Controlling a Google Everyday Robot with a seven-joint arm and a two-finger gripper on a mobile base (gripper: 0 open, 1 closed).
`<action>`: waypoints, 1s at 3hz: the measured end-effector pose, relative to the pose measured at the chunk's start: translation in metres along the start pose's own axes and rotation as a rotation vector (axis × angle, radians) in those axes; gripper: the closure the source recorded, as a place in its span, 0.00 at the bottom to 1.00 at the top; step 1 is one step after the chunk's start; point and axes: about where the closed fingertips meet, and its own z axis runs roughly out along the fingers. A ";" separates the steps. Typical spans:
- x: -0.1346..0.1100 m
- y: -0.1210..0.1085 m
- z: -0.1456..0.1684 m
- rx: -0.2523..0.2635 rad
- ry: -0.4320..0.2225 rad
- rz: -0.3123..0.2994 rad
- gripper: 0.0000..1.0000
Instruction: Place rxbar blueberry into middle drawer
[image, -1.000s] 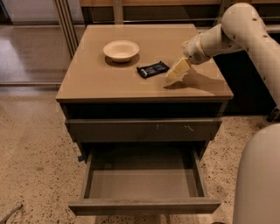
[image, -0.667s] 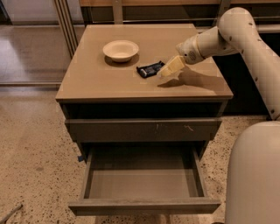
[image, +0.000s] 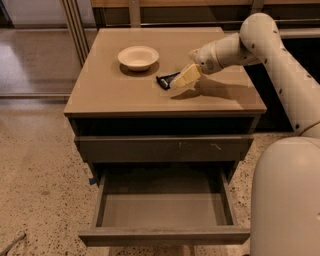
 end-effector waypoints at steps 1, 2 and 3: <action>0.005 -0.001 0.007 0.012 0.020 -0.055 0.00; 0.017 -0.005 0.017 0.020 0.057 -0.063 0.00; 0.027 -0.007 0.026 0.013 0.099 -0.051 0.00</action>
Offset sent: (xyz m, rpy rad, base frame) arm 0.0143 -0.0059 -0.0357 -0.1282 -0.0380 -0.0029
